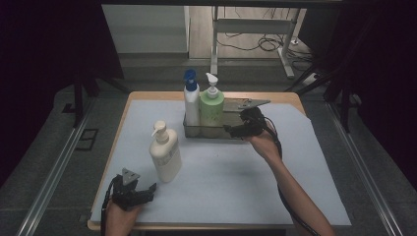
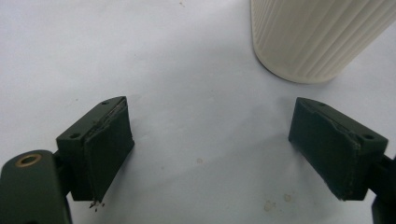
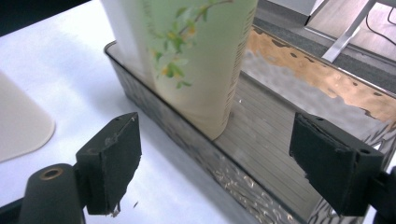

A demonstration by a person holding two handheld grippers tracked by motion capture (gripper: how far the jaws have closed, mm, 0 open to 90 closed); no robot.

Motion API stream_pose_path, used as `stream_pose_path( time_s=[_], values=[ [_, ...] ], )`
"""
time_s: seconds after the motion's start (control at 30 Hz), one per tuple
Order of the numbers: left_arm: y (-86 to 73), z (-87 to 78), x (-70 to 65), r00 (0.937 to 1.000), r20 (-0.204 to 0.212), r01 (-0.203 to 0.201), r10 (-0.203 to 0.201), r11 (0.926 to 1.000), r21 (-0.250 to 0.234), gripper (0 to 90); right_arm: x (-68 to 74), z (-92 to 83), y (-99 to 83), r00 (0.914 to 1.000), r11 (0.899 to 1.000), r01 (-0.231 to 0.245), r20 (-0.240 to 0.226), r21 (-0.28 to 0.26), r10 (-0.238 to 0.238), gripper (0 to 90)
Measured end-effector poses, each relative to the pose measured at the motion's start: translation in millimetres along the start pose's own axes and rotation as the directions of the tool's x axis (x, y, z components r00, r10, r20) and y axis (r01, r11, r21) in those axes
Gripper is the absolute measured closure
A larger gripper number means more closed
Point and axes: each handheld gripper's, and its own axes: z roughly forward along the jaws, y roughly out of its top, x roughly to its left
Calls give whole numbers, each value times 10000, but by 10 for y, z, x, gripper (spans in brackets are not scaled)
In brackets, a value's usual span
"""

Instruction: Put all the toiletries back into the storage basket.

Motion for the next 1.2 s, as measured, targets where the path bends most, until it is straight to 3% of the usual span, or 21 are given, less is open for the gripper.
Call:
stream_pose_path(
  time_s=[0.27,0.5,0.97,1.2],
  values=[
    [1,1,0,10000,-3,-11,11,10000,1,130,67,-201,-95,9995,9995,303,-45,-25,-303,118],
    [4,1,1,10000,3,-14,14,10000,26,130,78,-365,-201,9987,9986,501,-49,197,-500,2],
    [7,1,2,10000,25,-3,3,10000,37,128,19,-656,-510,9982,9984,487,326,274,-496,0],
    [10,1,3,10000,22,-19,19,10000,64,128,-16,-786,-690,9980,9994,264,574,229,-277,0]
  ],
)
